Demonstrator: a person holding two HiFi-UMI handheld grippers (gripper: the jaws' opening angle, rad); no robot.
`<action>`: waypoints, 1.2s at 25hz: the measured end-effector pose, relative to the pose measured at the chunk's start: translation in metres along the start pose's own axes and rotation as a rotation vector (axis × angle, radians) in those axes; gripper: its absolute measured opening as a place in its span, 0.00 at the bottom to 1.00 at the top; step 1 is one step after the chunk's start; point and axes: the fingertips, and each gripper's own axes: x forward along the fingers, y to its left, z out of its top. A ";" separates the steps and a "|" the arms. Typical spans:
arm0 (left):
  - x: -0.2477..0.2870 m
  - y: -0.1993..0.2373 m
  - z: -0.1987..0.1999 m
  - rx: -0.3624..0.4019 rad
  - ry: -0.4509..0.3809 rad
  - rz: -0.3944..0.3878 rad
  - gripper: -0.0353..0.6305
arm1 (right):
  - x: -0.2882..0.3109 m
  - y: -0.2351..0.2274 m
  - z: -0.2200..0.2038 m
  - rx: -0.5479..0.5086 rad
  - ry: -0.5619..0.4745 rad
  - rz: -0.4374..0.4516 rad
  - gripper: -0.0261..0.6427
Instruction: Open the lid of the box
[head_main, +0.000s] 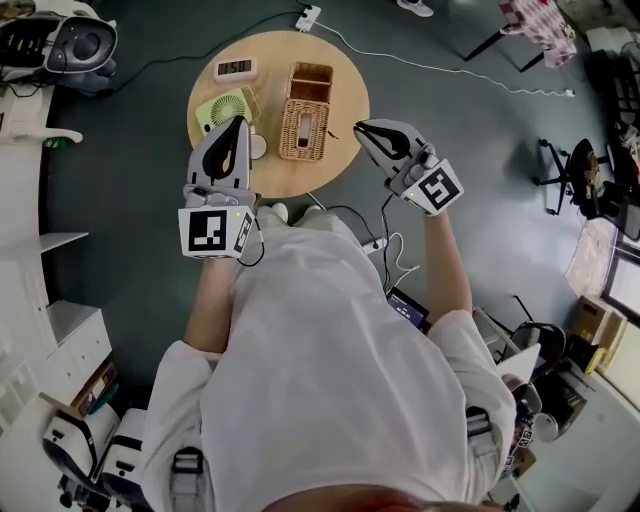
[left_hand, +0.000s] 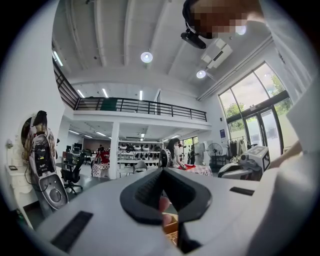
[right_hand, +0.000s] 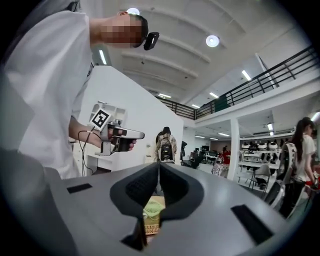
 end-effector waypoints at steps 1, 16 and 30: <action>0.000 0.001 0.000 -0.003 0.000 0.001 0.05 | 0.001 0.001 0.001 0.014 0.007 0.017 0.06; 0.015 -0.002 -0.117 -0.030 0.006 -0.064 0.05 | 0.015 0.015 -0.189 0.118 0.103 0.111 0.26; 0.005 0.002 -0.217 -0.050 -0.048 -0.045 0.05 | 0.028 0.017 -0.364 0.074 0.235 0.156 0.14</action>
